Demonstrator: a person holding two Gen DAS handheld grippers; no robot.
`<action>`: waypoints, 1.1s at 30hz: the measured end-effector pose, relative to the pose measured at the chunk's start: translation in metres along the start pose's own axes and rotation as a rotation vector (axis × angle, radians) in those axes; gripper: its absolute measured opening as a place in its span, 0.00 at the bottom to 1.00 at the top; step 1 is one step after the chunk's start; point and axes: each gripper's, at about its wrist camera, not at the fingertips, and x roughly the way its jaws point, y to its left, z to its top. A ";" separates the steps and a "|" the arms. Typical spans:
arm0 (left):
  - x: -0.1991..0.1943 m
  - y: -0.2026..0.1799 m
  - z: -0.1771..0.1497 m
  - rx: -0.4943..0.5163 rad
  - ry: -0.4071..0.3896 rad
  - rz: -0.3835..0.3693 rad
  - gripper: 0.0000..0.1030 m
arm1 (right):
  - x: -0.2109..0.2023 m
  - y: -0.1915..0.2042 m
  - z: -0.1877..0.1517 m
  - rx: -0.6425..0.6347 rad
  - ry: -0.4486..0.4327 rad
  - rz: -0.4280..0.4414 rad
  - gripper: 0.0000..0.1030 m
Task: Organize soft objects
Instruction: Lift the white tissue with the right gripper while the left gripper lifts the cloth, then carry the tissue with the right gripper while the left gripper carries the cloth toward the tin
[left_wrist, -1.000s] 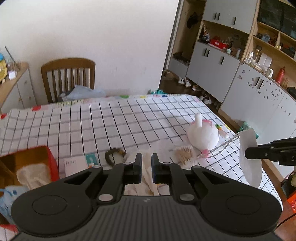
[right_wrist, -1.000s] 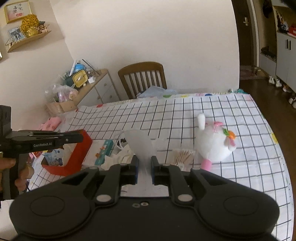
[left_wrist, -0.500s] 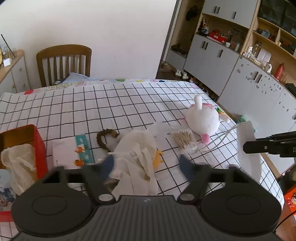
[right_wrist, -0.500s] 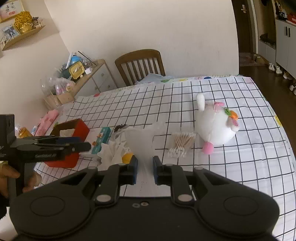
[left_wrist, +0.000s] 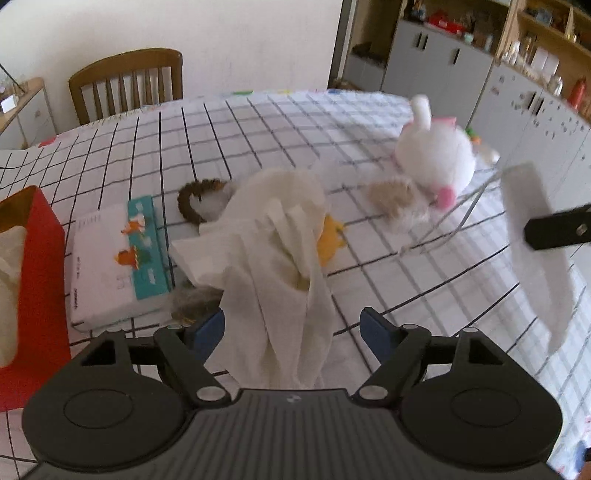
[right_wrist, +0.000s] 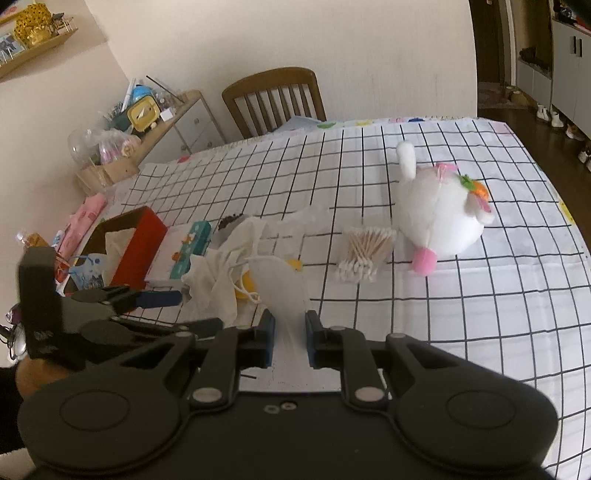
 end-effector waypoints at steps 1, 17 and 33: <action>0.002 -0.001 -0.001 0.000 0.004 0.008 0.78 | 0.001 0.000 0.000 0.000 0.003 -0.001 0.17; 0.004 0.012 0.004 -0.077 0.008 0.009 0.08 | 0.000 -0.007 -0.003 0.029 -0.004 -0.007 0.17; -0.072 0.030 0.049 -0.095 -0.252 0.034 0.05 | -0.023 -0.008 -0.006 0.038 -0.066 0.018 0.16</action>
